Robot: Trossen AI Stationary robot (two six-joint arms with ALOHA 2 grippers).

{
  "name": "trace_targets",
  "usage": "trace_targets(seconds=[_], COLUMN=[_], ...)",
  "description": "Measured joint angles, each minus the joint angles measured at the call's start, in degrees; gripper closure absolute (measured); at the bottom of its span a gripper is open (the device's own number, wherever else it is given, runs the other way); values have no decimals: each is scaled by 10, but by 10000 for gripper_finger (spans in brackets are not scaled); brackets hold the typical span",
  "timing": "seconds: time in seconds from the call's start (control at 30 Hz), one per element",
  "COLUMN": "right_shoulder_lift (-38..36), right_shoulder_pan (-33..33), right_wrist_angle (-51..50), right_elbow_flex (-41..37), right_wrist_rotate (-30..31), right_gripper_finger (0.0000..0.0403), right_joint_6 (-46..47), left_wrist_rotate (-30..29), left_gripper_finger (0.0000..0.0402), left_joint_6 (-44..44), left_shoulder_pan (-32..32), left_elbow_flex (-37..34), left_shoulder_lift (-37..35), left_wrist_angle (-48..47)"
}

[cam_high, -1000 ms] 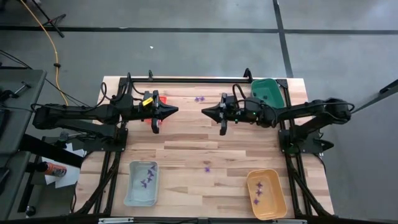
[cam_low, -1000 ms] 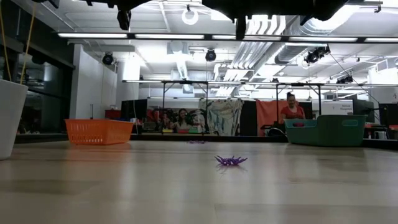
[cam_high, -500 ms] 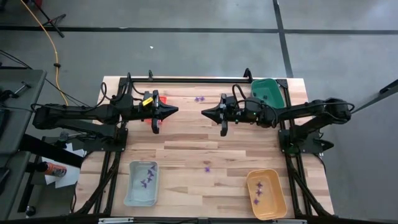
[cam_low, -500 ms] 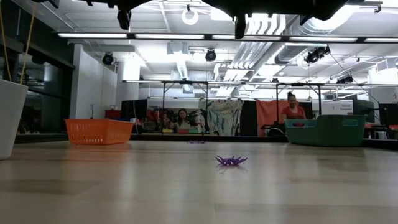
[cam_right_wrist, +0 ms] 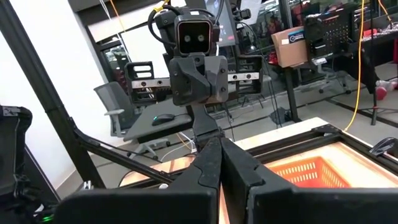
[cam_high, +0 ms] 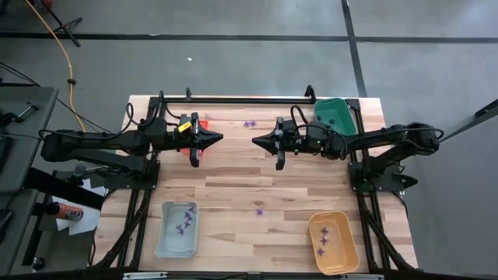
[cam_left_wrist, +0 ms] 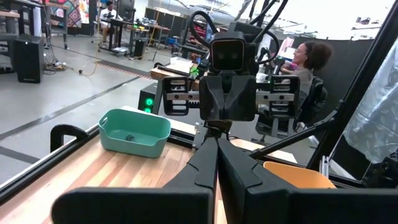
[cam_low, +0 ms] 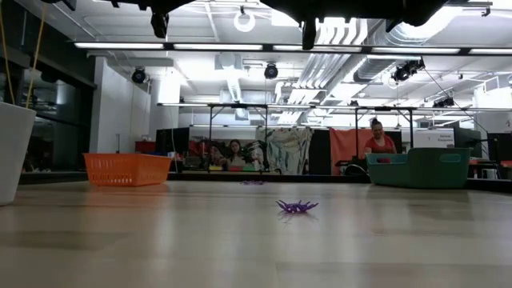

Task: Sort Halloween decoration
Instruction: Put the violet spider toy into the yellow bin

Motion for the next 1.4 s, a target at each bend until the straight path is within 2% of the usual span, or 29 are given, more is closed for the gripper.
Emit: trace_targets(seconds=[0.1, 0.2, 0.3, 0.4, 0.57, 0.73, 0.8, 0.97, 1.17, 1.4], right_shoulder_lift=[0, 0, 17, 69, 205, 340, 382, 459, 526, 553], right_shoulder_pan=[-1, -10, -45, -88, -160, -224, -245, -285, -302, -301], right_wrist_angle=[-16, -43, -146, -304, -560, -721, -753, -765, -771, -822], right_elbow_flex=[0, 1, 42, 141, 312, 431, 466, 531, 596, 660], right_wrist_rotate=[8, 49, 85, 72, 75, 71, 51, -55, -147, -139], right_gripper_finger=[403, 403, 403, 403, 403, 403, 403, 403, 403, 403], right_joint_6=[-11, -7, 43, 51, 52, 83, 101, 142, 211, 195], left_wrist_rotate=[-15, -30, -27, -24, -27, -24, -25, -25, -25, -25], left_gripper_finger=[402, 402, 402, 402, 402, 402, 401, 402, 402, 402], left_joint_6=[-6, -38, -54, -44, -27, -31, -31, -31, -32, -32], left_shoulder_pan=[0, 0, 0, 0, 0, 0, 0, 0, 0, 0], left_elbow_flex=[0, 1, 9, 13, 15, 15, 15, 15, 15, 15], left_shoulder_lift=[0, -1, -2, -4, -6, -6, -6, -6, -6, -6], left_wrist_angle=[0, 0, 3, 2, 1, -2, -2, -3, -5, -11])
